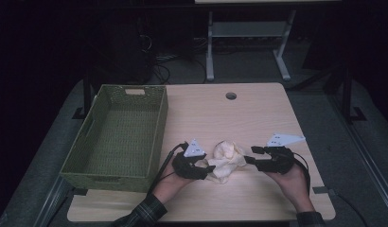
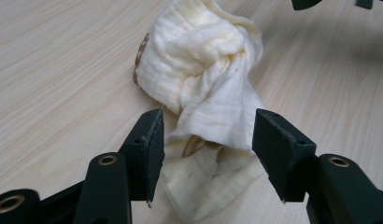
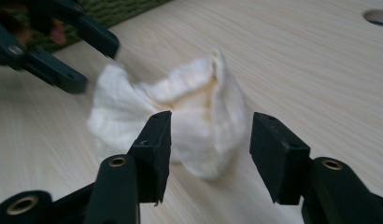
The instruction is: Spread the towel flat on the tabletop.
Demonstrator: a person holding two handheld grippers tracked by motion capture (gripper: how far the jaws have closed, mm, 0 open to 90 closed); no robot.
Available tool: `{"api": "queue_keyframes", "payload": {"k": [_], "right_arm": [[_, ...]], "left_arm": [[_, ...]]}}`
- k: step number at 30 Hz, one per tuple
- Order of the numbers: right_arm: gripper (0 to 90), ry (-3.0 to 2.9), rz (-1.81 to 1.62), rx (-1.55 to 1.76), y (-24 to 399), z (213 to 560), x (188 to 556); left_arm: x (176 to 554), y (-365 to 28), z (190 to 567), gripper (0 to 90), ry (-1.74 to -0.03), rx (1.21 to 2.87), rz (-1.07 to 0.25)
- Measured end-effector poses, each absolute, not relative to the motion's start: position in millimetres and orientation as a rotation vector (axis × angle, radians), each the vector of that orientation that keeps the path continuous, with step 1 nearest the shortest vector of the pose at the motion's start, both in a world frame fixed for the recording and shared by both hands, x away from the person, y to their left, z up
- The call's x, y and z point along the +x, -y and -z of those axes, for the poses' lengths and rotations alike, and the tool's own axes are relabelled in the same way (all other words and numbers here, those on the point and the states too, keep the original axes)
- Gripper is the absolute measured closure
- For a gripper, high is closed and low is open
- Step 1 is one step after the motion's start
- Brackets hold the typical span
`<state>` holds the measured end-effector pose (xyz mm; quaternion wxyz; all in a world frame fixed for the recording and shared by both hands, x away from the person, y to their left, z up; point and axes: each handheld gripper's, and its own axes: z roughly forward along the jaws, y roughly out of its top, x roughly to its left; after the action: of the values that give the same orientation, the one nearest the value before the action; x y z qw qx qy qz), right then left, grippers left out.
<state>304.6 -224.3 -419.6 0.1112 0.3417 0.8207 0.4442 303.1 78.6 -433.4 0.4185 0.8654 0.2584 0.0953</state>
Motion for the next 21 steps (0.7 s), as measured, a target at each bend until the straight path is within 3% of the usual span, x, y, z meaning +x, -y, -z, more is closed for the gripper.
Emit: {"api": "queue_keyframes", "payload": {"k": [14, 18, 21], "right_arm": [[53.0, -2.524, -1.263, 0.853, 174.1, 416.4, 326.5], [61.0, -2.546, -1.174, 0.863, 165.6, 426.5, 331.9], [73.6, -2.553, -1.163, 0.881, 165.9, 430.3, 334.4]], "left_arm": [[306.4, -73.7, 439.4, 43.5, -0.639, 2.199, -0.243], [307.6, -73.0, 440.5, 47.8, -0.637, 2.203, -0.247], [310.6, -72.8, 443.1, 54.1, -0.638, 2.212, -0.256]]}}
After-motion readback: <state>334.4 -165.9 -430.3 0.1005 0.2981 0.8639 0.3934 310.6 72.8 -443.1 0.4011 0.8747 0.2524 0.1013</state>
